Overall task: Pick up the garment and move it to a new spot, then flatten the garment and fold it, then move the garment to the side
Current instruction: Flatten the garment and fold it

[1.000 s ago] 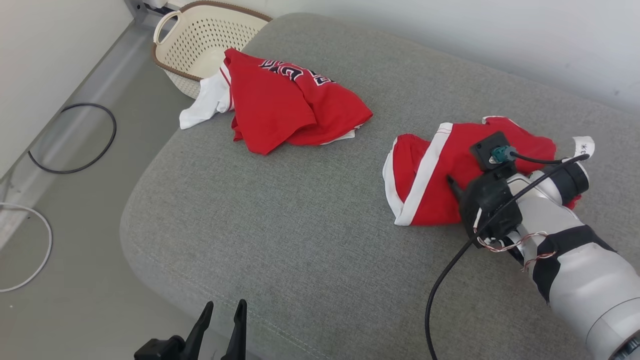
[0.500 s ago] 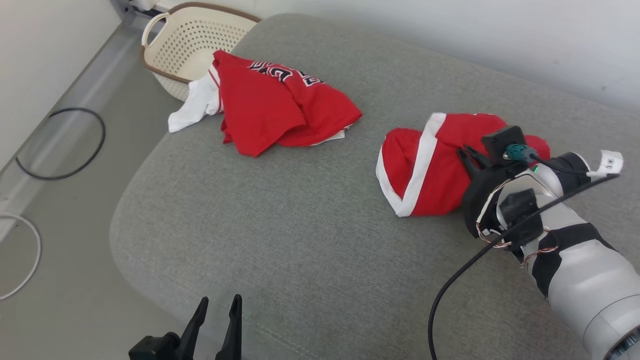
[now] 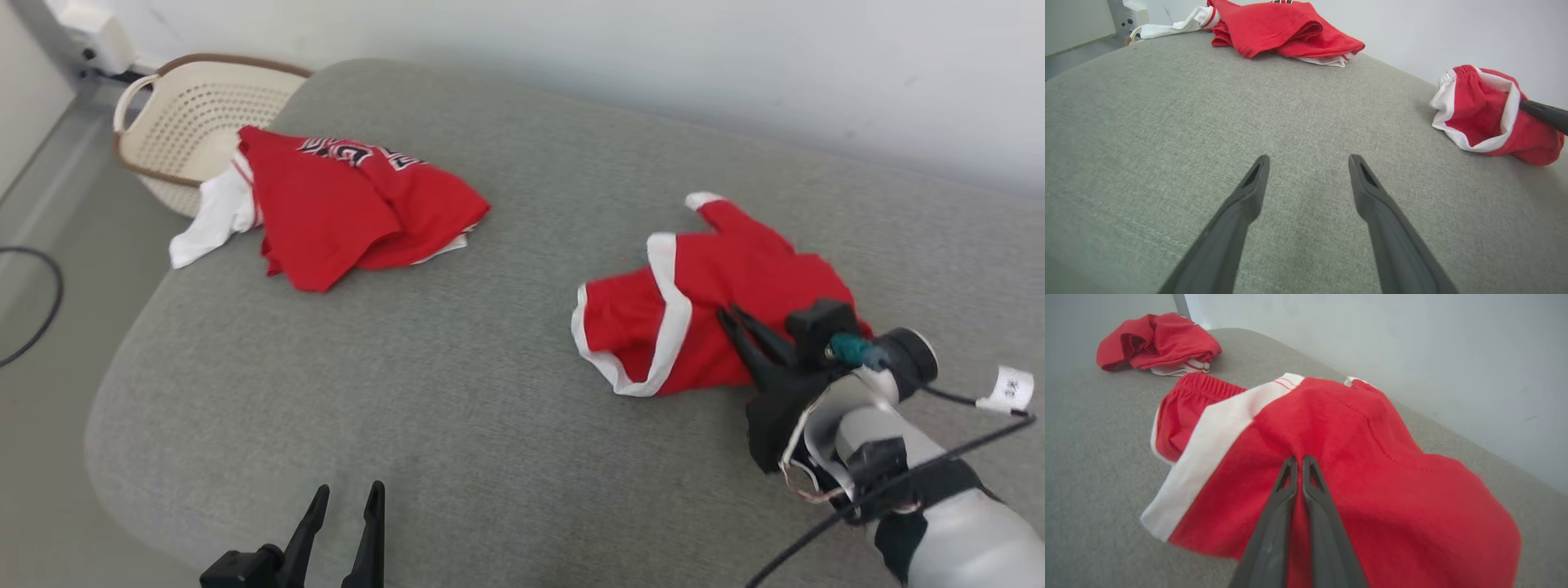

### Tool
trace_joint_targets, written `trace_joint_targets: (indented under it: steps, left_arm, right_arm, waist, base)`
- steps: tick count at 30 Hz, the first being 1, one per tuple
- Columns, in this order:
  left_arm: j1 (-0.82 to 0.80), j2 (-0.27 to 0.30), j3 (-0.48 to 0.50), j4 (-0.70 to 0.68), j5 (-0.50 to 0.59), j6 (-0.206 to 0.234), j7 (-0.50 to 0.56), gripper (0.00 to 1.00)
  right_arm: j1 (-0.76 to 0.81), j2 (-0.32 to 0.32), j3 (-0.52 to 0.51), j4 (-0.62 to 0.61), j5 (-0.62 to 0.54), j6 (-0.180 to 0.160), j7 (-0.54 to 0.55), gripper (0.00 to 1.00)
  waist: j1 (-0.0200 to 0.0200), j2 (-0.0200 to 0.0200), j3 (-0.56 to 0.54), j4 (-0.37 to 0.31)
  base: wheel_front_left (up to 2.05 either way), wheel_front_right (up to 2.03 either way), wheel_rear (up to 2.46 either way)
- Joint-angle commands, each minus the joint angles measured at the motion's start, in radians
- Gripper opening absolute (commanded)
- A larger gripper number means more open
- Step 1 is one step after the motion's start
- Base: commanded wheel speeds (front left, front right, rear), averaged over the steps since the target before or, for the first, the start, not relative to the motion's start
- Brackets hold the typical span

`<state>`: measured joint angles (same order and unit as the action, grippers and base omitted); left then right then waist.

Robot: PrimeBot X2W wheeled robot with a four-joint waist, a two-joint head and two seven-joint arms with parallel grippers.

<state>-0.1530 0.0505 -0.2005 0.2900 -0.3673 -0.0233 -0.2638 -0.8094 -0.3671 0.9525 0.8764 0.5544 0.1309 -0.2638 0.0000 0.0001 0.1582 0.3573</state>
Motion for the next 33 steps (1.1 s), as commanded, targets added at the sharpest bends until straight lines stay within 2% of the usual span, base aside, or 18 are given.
trace_joint_targets:
  steps: [1,7,8,9,10,14,18,25,33]
  left_arm:
    - [0.0,0.0,0.005,0.003,0.014,0.0,-0.001,1.0]
    - [-0.002,0.0,0.002,0.014,0.021,-0.01,-0.001,1.0]
    - [0.0,0.0,-0.001,0.016,0.022,-0.007,-0.001,1.0]
    - [0.001,0.001,-0.002,0.017,0.022,-0.007,-0.001,1.0]
    - [0.001,0.001,-0.002,0.018,0.022,-0.008,-0.001,1.0]
    - [0.018,0.0,0.006,0.021,0.024,-0.009,-0.001,1.0]
    - [0.033,0.0,0.012,0.024,0.026,-0.011,-0.001,1.0]
    - [0.022,0.0,0.004,0.027,0.027,-0.015,-0.001,1.0]
    - [0.037,0.0,0.0,0.029,0.034,-0.015,-0.001,1.0]
  right_arm:
    - [0.03,-0.015,0.007,-0.028,-0.002,0.0,0.0,0.0]
    - [0.096,-0.078,0.026,-0.08,-0.001,0.0,0.0,0.0]
    - [0.103,-0.083,0.026,-0.075,0.004,0.0,0.0,0.21]
    - [0.11,-0.086,0.021,-0.072,0.018,0.0,0.0,0.89]
    - [0.118,-0.087,0.021,-0.068,0.031,0.0,0.0,1.0]
    - [0.124,-0.109,-0.025,-0.075,0.053,0.0,0.0,1.0]
    - [0.12,-0.102,-0.115,-0.095,0.016,0.0,-0.001,1.0]
    - [0.143,-0.027,-0.188,-0.145,-0.06,0.0,-0.001,1.0]
    - [0.148,0.085,-0.154,-0.138,-0.129,0.0,0.023,1.0]
  waist:
    - [0.0,-0.0001,-0.026,-0.062]
    - [0.0,-0.0001,-0.041,-0.106]
    - [0.0,-0.0001,-0.044,-0.109]
    - [0.0,-0.0001,-0.046,-0.111]
    - [0.0,-0.0001,-0.048,-0.112]
    - [0.0,-0.0001,-0.061,-0.126]
    - [0.0,-0.0001,-0.072,-0.138]
    - [0.0,-0.0001,-0.08,-0.14]
    - [0.0,-0.0001,-0.086,-0.115]
  base:
    - [0.0,0.0,0.0]
    - [0.0,0.0,0.0]
    - [0.0,0.0,0.0]
    - [0.0,0.0,0.0]
    - [0.0,0.0,0.0]
    - [0.0,0.0,0.0]
    - [0.0,0.0,0.0]
    - [0.0,0.0,0.0]
    - [0.0,0.0,0.0]
